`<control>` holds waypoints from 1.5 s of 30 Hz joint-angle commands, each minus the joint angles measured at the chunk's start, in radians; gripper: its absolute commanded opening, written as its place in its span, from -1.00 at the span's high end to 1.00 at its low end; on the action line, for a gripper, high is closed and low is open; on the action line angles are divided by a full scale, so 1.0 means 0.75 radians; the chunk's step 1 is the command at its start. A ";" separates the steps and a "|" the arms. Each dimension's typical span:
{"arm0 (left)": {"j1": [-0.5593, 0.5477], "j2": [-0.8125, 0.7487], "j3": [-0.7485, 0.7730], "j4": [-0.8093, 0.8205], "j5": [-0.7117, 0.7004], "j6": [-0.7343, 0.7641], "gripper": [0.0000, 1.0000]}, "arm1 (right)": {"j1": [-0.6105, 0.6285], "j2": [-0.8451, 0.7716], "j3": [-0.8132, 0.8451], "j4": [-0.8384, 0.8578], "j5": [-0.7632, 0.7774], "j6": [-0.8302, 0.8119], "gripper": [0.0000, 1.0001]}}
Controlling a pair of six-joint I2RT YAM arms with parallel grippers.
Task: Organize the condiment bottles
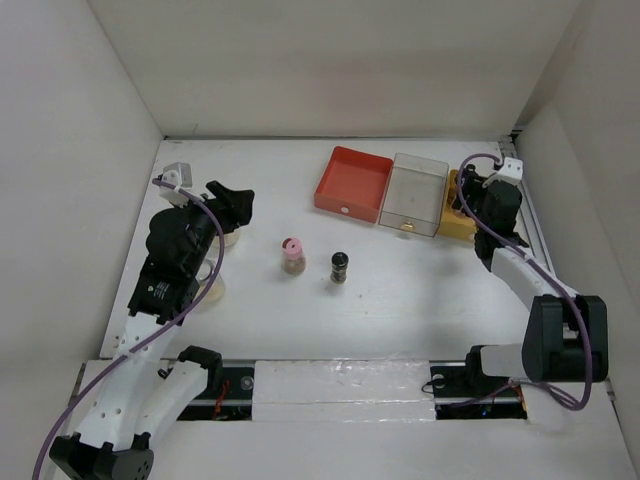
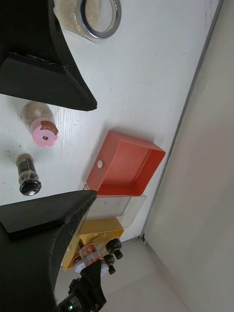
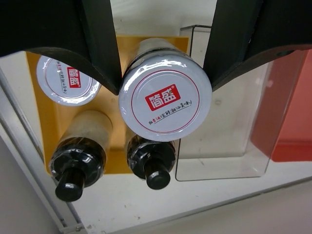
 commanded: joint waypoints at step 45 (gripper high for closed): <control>0.008 -0.030 -0.014 0.077 0.034 0.002 -0.23 | 0.153 -0.150 0.185 -0.135 -0.062 0.068 -0.51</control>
